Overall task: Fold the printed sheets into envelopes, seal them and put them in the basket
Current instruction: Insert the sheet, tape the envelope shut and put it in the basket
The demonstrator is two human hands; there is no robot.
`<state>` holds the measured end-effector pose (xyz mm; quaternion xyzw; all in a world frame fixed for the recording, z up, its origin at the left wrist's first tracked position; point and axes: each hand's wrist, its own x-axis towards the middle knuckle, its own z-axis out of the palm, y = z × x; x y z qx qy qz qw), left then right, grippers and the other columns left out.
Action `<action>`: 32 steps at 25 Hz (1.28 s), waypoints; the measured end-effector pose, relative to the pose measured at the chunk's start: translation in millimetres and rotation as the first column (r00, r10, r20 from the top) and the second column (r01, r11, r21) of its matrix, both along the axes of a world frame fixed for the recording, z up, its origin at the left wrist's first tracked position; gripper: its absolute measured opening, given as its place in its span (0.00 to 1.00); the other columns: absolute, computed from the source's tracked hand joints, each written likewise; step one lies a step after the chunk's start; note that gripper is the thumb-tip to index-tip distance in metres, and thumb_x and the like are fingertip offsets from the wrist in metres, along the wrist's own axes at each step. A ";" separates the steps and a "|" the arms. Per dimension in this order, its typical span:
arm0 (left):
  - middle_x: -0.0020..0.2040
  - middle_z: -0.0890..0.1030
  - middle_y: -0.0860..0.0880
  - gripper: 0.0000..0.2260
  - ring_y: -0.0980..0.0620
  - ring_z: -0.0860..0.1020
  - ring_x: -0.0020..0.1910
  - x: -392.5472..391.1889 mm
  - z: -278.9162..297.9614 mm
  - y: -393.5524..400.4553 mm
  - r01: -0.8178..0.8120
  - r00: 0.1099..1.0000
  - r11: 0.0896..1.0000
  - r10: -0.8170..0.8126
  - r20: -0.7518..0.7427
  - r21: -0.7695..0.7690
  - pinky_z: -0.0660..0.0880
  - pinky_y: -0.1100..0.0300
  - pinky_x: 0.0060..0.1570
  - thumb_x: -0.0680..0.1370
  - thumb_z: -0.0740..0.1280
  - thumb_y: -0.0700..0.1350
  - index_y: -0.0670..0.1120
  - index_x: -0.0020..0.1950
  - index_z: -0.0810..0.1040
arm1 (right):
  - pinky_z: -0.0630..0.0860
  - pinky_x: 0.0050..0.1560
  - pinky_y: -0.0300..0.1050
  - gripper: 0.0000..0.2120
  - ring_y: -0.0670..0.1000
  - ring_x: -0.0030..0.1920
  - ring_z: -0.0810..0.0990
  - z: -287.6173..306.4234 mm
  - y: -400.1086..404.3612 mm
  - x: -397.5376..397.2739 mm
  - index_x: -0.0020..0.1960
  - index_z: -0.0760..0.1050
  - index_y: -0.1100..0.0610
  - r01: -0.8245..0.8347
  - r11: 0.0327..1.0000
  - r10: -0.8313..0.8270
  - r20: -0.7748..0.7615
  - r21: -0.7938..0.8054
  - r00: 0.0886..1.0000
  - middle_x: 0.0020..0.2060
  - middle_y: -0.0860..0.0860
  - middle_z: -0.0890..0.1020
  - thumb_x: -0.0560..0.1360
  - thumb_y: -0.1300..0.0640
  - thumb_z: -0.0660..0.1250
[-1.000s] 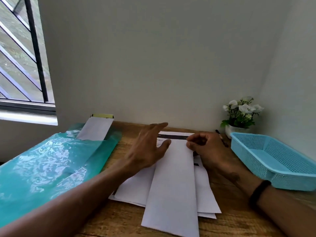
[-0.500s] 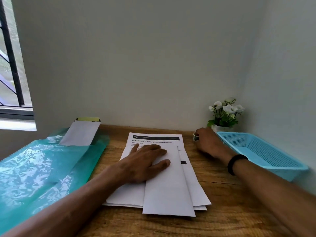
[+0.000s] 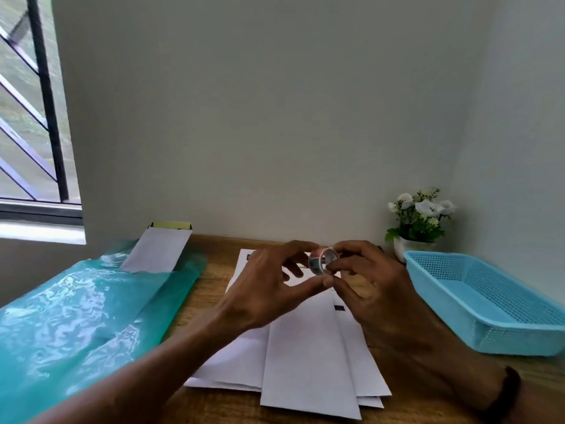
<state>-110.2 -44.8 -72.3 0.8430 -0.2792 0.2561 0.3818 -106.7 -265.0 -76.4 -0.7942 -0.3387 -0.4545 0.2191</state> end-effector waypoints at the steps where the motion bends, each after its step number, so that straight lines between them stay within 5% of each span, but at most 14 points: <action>1: 0.53 0.85 0.61 0.27 0.62 0.84 0.50 -2.5 0.9 -1.5 0.012 0.999 1.000 -0.012 0.036 -0.004 0.83 0.62 0.46 0.74 0.69 0.70 0.57 0.68 0.79 | 0.83 0.53 0.55 0.15 0.57 0.53 0.85 4.0 1.7 -6.6 0.52 0.85 0.63 -0.014 1.000 0.014 0.021 0.013 1.000 0.54 0.57 0.86 0.67 0.64 0.82; 4: 0.50 0.85 0.64 0.20 0.61 0.85 0.49 -4.4 3.6 -2.0 -0.011 0.994 0.999 0.015 0.112 -0.039 0.82 0.66 0.45 0.77 0.71 0.64 0.58 0.66 0.79 | 0.82 0.52 0.45 0.17 0.54 0.50 0.85 14.4 -0.5 -13.4 0.55 0.83 0.63 -0.043 0.995 0.043 0.000 0.091 0.999 0.52 0.55 0.86 0.68 0.65 0.81; 7: 0.52 0.83 0.66 0.20 0.61 0.83 0.51 -3.5 0.5 0.7 -0.045 0.987 0.999 0.044 0.156 0.007 0.82 0.65 0.47 0.78 0.73 0.58 0.59 0.69 0.76 | 0.81 0.53 0.34 0.19 0.44 0.51 0.85 16.0 -3.4 -14.7 0.61 0.78 0.58 -0.133 0.953 0.190 -0.195 0.271 0.962 0.53 0.46 0.85 0.73 0.64 0.78; 14: 0.51 0.80 0.67 0.13 0.62 0.81 0.51 -4.3 -4.1 1.4 -0.103 0.969 0.988 0.074 0.237 0.115 0.80 0.59 0.48 0.78 0.75 0.54 0.58 0.60 0.77 | 0.81 0.41 0.31 0.19 0.40 0.47 0.85 13.6 -2.9 -13.1 0.51 0.84 0.49 -0.134 0.908 0.294 -0.375 0.397 0.879 0.45 0.40 0.85 0.68 0.37 0.74; 21: 0.54 0.80 0.61 0.13 0.62 0.78 0.51 -2.5 -4.1 4.4 -0.130 0.956 0.979 0.081 0.280 0.158 0.77 0.63 0.49 0.78 0.76 0.52 0.53 0.60 0.79 | 0.82 0.44 0.33 0.06 0.41 0.48 0.85 8.7 -5.5 -6.9 0.48 0.85 0.46 -0.168 0.899 0.328 -0.368 0.404 0.870 0.43 0.36 0.86 0.73 0.47 0.75; 26: 0.54 0.81 0.58 0.14 0.62 0.74 0.50 -2.1 -5.5 4.4 -0.185 0.944 0.960 0.114 0.309 0.210 0.71 0.70 0.47 0.77 0.77 0.52 0.53 0.59 0.79 | 0.81 0.42 0.32 0.04 0.43 0.40 0.82 4.0 -2.9 -6.5 0.50 0.84 0.56 -0.117 0.981 0.147 -0.202 0.152 0.968 0.44 0.42 0.83 0.75 0.59 0.77; 32: 0.56 0.82 0.56 0.14 0.59 0.78 0.51 -0.9 -3.8 6.7 -0.143 0.962 0.959 0.077 0.263 0.244 0.76 0.63 0.47 0.78 0.76 0.52 0.53 0.62 0.79 | 0.82 0.39 0.35 0.01 0.45 0.43 0.85 1.4 -6.3 -4.1 0.44 0.85 0.53 -0.109 0.927 0.251 -0.379 0.358 0.891 0.39 0.44 0.86 0.75 0.58 0.75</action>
